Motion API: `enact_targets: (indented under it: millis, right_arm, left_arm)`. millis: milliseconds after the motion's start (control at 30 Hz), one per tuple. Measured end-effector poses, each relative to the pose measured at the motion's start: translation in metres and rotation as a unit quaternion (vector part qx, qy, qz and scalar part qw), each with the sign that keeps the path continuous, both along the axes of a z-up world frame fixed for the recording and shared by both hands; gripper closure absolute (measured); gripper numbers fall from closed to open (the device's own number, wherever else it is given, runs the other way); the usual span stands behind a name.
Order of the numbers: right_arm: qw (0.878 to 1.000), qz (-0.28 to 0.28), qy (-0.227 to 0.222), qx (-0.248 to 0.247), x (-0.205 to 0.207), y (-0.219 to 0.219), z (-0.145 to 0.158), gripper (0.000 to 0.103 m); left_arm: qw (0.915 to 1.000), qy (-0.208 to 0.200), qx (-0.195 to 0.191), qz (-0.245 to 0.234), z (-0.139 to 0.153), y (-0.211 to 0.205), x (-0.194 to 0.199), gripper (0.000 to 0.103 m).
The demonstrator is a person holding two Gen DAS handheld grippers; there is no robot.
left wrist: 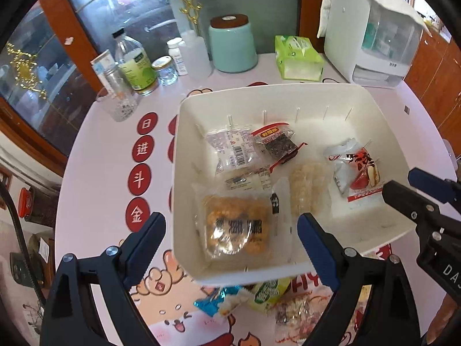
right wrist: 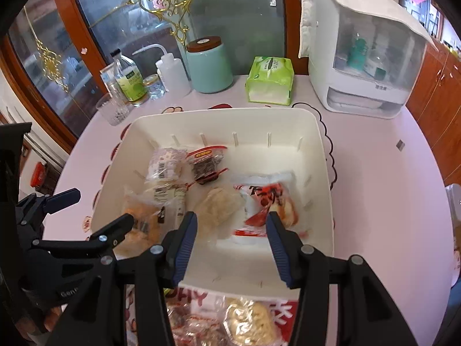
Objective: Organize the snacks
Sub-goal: 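Lower both bags into the white tray and open both tools, then move both tools back over the remaining snack pile, then grasp the orange-white wrapped bar with left tool while right tool grasps small red packet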
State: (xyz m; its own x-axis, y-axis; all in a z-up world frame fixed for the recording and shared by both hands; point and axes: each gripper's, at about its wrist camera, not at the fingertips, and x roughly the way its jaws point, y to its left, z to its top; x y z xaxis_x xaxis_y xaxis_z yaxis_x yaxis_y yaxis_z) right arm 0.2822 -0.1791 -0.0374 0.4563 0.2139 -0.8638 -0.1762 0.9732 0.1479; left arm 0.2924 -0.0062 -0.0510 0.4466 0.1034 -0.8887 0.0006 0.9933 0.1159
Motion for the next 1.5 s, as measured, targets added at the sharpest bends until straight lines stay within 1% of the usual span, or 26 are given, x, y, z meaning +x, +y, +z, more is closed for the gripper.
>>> enact_targets:
  millis: [167, 433, 600, 733, 867, 1067, 1200, 1300, 1433, 1500]
  right_arm:
    - [1.0, 0.01, -0.005, -0.002, -0.027, 0.001, 0.005, 0.053]
    - [0.999, 0.024, -0.021, -0.002, -0.074, -0.005, 0.017, 0.053]
    - [0.999, 0.024, -0.035, -0.002, -0.102, -0.017, 0.029, 0.053]
    - [0.999, 0.024, -0.044, -0.003, -0.121, -0.03, 0.036, 0.053]
    - [0.999, 0.031, -0.045, -0.001, -0.136, -0.044, 0.036, 0.053]
    - [0.999, 0.039, -0.025, -0.001, -0.157, -0.067, 0.019, 0.053]
    - [0.999, 0.038, -0.003, 0.002, -0.165, -0.079, 0.002, 0.053]
    - [0.999, 0.035, 0.017, -0.003, -0.17, -0.086, -0.015, 0.053]
    - [0.999, 0.033, 0.043, 0.0, -0.177, -0.093, -0.036, 0.053]
    - [0.998, 0.027, 0.057, 0.008, -0.18, -0.099, -0.047, 0.053]
  left_arm:
    - [0.9998, -0.013, 0.001, 0.013, 0.01, 0.004, -0.032, 0.011]
    - [0.9994, -0.014, -0.012, 0.031, 0.017, 0.011, -0.087, 0.011]
    - [0.9984, -0.016, -0.022, 0.051, 0.019, 0.018, -0.117, 0.011]
    - [0.9975, -0.017, -0.021, 0.066, 0.019, 0.022, -0.138, 0.011]
    - [0.9969, -0.018, -0.016, 0.075, 0.018, 0.022, -0.16, 0.011]
    - [0.9968, -0.017, -0.004, 0.078, 0.009, 0.021, -0.179, 0.011]
    - [0.9967, -0.002, -0.011, 0.081, -0.005, 0.022, -0.186, 0.011]
    - [0.9974, 0.012, -0.009, 0.071, -0.02, 0.021, -0.192, 0.011]
    - [0.999, 0.03, 0.024, 0.022, -0.04, 0.015, -0.198, 0.011]
    - [0.9981, 0.038, 0.043, -0.023, -0.05, 0.009, -0.201, 0.011]
